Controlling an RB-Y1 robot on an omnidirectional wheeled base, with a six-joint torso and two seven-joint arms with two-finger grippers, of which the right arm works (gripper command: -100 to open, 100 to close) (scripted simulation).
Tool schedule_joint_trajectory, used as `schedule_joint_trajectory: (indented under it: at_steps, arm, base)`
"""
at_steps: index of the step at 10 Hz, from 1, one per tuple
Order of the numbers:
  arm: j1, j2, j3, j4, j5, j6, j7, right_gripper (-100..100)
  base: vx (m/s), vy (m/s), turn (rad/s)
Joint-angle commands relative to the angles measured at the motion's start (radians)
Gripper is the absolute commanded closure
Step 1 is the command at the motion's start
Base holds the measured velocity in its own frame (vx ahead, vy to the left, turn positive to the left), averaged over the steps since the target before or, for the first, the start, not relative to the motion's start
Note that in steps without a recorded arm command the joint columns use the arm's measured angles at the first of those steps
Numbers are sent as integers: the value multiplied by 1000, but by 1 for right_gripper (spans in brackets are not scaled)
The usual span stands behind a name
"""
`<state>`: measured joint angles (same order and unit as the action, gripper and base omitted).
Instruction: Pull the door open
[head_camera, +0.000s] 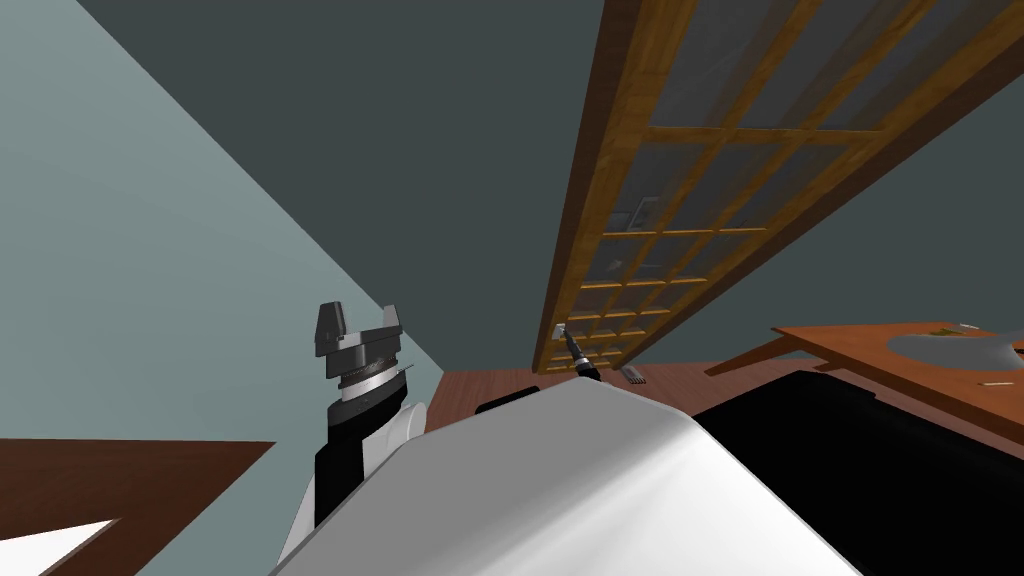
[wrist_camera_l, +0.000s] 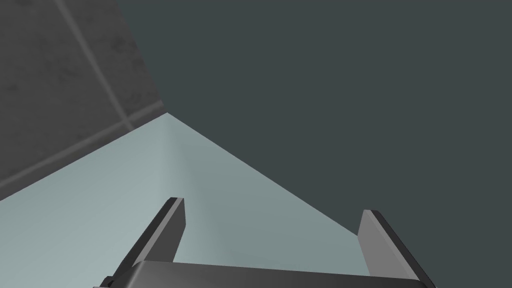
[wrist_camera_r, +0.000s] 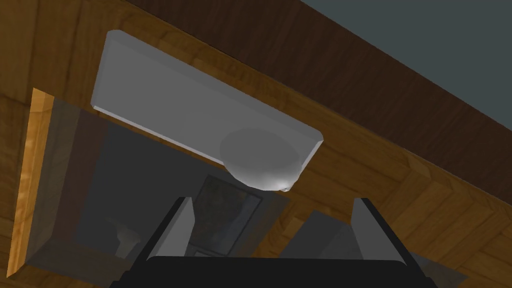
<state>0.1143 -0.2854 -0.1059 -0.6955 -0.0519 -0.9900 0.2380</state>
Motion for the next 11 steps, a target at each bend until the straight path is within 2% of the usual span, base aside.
schedule_joint_trajectory:
  at_steps: [1,11]
  arm:
    - [3,-1,-4,1,11,-4,45,-100]
    - [29,-7,-31,-3,81,-26,289,-100]
  base:
    - [-6,16,-30]
    - [-6,21,-39]
